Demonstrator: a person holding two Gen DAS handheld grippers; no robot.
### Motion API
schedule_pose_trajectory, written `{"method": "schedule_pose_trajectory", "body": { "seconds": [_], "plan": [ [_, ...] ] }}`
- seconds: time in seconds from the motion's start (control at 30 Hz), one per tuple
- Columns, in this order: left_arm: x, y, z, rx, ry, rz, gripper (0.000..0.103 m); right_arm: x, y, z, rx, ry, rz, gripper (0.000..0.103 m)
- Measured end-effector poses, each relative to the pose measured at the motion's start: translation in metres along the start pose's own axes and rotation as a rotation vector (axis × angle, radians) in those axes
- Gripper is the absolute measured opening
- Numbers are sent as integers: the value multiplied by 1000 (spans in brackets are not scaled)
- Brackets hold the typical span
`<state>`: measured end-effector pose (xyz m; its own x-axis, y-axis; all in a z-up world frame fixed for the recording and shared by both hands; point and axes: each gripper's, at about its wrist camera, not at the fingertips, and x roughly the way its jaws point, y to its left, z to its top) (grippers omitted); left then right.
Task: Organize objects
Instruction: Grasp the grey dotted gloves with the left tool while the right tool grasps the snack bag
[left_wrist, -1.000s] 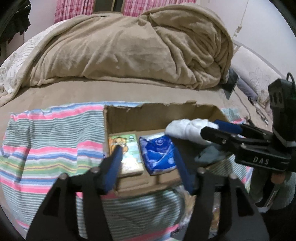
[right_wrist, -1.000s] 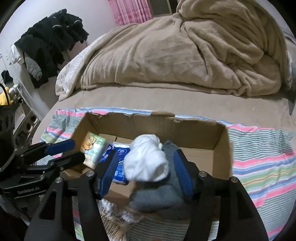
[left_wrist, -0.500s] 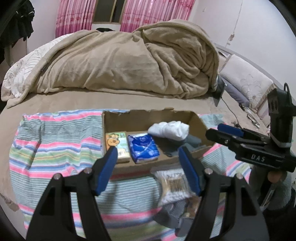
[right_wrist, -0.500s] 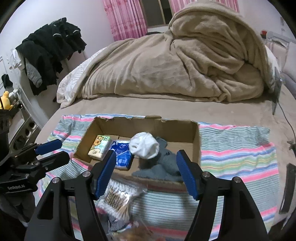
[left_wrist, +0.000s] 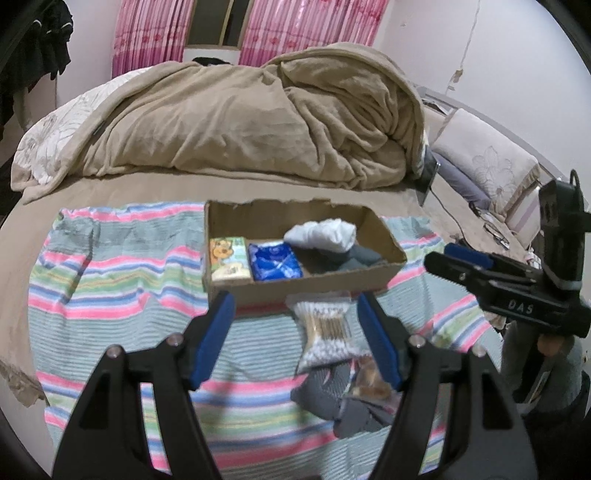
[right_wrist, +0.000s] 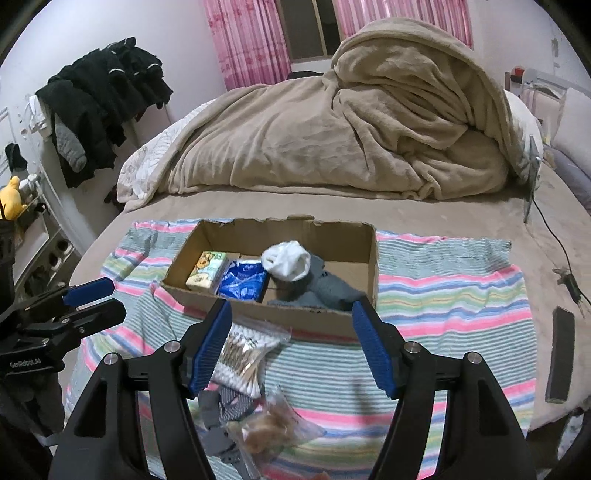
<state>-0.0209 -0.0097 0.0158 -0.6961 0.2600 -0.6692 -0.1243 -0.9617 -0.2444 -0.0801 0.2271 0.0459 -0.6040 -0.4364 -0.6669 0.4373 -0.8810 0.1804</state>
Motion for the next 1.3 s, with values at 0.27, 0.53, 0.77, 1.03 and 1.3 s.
{"method": "schedule_pose_trajectory", "body": {
  "seconds": [0.27,0.53,0.77,1.03,1.3],
  "plan": [
    [7,2,-20,-19,47,11,70,-9,-9,-19,2,16,-15,71],
    [36,-1,-45,-24,140,6,71,6,-27,-43,36,82,-22,71],
    [56,-9,-62,-20,204,-9,71,30,-18,-67,29,175,27,71],
    [69,-9,-86,-34,276,-30,71,52,-6,-96,40,278,67,71],
    [72,-6,-92,-41,288,-22,71,64,-2,-107,50,320,59,78]
  ]
}}
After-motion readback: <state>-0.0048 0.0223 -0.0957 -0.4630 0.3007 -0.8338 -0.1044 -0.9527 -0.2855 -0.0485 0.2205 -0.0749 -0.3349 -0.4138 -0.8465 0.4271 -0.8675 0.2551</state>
